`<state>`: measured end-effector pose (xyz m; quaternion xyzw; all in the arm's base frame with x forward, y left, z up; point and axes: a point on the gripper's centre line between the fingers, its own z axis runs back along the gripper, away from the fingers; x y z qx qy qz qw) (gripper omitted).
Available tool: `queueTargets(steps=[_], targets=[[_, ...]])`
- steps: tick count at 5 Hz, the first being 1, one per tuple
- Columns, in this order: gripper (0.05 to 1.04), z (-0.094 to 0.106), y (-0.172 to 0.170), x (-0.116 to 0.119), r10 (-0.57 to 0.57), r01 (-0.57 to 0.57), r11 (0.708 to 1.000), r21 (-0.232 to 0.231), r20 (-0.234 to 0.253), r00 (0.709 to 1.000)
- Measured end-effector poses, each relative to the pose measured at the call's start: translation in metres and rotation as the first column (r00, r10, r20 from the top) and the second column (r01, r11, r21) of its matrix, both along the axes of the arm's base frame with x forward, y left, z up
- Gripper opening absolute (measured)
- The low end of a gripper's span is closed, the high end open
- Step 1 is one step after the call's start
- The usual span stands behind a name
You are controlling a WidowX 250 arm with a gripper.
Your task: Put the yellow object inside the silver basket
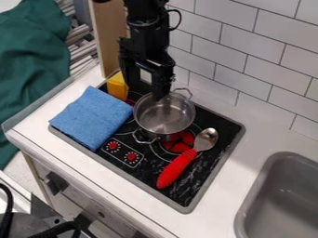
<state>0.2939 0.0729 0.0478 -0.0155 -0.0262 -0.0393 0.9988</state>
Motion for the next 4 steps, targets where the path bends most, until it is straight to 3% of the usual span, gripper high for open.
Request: queueTargets(steps=[1,2,4], targets=[[1.007,-0.011,-0.001,-0.004,0.005,-0.006,1.000,-0.008,-0.033,0.999],[1.007,-0.024,0.015,0.007,0.067,-0.066,0.997,0.030,-0.016,0.998],[1.007,-0.029,0.077,0.021,0.249,-0.255,0.963,0.085,0.078,0.965]])
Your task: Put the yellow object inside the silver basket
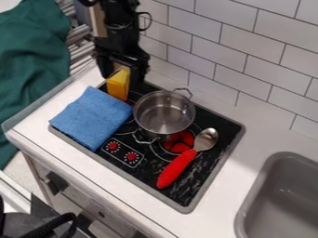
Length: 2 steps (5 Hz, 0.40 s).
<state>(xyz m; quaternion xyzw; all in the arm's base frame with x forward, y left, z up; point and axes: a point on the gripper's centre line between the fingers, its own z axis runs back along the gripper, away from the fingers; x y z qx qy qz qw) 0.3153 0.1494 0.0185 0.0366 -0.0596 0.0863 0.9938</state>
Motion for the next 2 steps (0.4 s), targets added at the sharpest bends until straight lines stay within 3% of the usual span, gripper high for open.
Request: queueTargets(steps=[2], targets=[[1.007,-0.019,0.025,0.005,0.080,-0.080,0.997,-0.007,0.009,0.997]])
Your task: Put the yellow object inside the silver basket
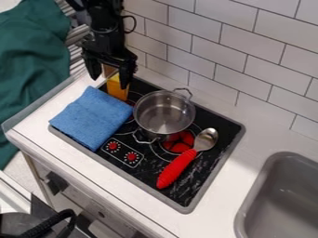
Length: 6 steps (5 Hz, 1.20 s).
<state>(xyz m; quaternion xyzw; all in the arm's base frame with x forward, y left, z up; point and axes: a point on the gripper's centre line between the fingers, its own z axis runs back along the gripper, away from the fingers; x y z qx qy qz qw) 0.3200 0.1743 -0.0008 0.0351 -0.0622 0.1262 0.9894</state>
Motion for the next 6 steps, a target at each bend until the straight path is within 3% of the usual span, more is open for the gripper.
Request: queueTargets(steps=[2,3,4,5,6], targets=[[0.995,-0.014,-0.003,0.017,0.045,-0.045,0.999,-0.030,-0.005,0.999],[0.911,-0.025,-0.002,0.022,0.041,-0.042,0.998,-0.038,-0.033,0.999],[0.607,-0.024,-0.001,0.022,0.039,-0.040,0.999,-0.021,-0.053,0.998],[0.460,-0.022,-0.005,0.023,0.005,-0.006,1.000,-0.012,-0.070,0.998],[0.415,0.009,-0.015,0.033,-0.049,0.050,0.998,0.031,-0.006,0.999]])
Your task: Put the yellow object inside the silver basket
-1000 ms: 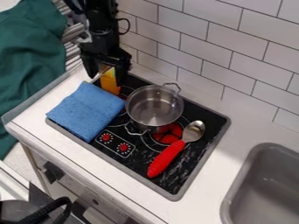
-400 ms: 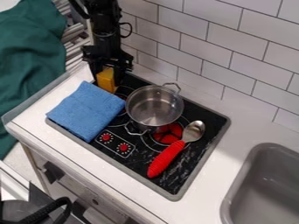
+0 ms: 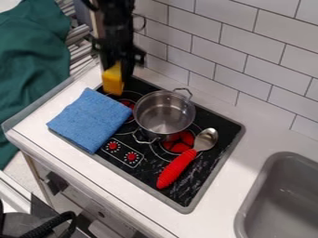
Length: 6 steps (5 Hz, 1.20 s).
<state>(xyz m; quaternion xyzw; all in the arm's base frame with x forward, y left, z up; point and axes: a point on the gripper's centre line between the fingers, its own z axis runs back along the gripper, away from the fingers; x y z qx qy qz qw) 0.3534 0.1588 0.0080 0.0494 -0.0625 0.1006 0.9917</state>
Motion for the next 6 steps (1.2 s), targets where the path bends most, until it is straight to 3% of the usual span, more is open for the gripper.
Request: queueTargets(steps=[1,2,4,6], targets=[[0.342,0.034,-0.024,0.005,-0.061,0.059,0.997,0.043,0.057,0.996],[0.256,0.041,-0.052,0.000,-0.098,0.097,0.995,0.034,0.037,0.994],[0.190,0.015,-0.101,-0.027,-0.065,0.060,0.995,-0.081,-0.057,0.996],[0.177,-0.007,-0.121,-0.027,-0.111,0.100,0.988,-0.119,-0.095,0.989]])
